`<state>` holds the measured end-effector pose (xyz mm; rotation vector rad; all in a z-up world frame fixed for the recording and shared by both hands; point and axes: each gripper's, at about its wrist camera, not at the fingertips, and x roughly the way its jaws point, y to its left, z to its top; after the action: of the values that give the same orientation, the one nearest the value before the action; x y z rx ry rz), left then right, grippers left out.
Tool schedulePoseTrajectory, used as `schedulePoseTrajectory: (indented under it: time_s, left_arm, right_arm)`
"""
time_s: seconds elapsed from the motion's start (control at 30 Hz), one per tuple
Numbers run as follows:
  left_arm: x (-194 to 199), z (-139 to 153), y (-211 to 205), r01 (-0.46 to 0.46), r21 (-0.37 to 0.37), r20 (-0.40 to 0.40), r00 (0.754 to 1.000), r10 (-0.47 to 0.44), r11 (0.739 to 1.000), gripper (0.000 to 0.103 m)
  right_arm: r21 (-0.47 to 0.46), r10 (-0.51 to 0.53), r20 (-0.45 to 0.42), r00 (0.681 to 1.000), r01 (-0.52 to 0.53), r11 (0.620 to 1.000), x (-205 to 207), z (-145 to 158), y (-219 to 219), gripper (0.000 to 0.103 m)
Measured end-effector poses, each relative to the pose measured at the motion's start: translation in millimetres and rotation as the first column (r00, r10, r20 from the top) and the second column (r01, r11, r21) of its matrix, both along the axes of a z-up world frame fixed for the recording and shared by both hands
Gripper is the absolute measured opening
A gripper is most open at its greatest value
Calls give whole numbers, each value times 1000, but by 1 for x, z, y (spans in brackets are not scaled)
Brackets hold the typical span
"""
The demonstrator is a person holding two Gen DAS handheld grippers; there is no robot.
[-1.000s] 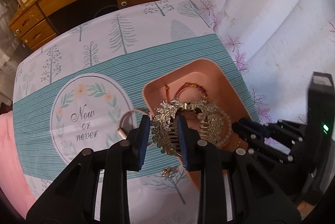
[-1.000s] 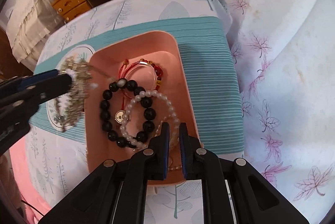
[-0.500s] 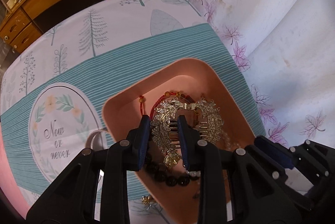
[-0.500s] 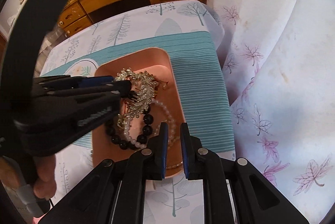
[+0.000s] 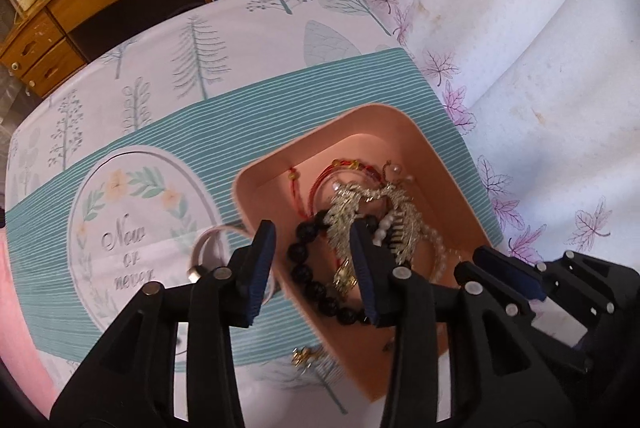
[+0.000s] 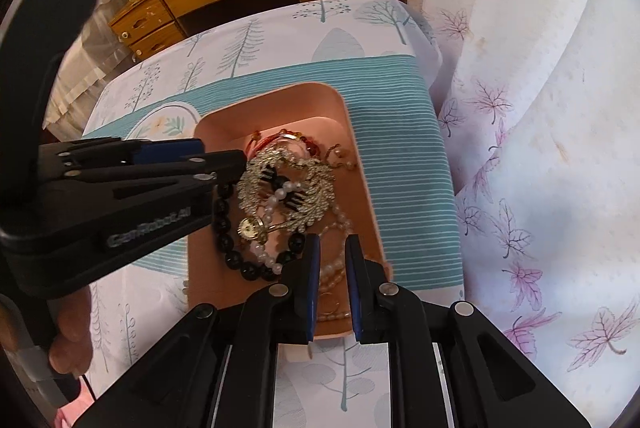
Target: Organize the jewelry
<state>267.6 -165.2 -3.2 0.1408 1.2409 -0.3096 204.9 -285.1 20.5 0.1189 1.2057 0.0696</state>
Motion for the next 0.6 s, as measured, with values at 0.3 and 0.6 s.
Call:
schedulePoseTrajectory:
  time_s: [0.3, 0.6]
  left_arm:
    - [-35, 20, 27, -2, 19, 45, 999, 2, 1000, 37]
    - [-64, 32, 60, -33, 18, 66, 997, 32, 999, 37]
  right_arm:
    - [-7, 32, 0, 999, -32, 999, -11, 7, 20, 13]
    - [27, 72, 17, 997, -73, 997, -41, 22, 39, 14]
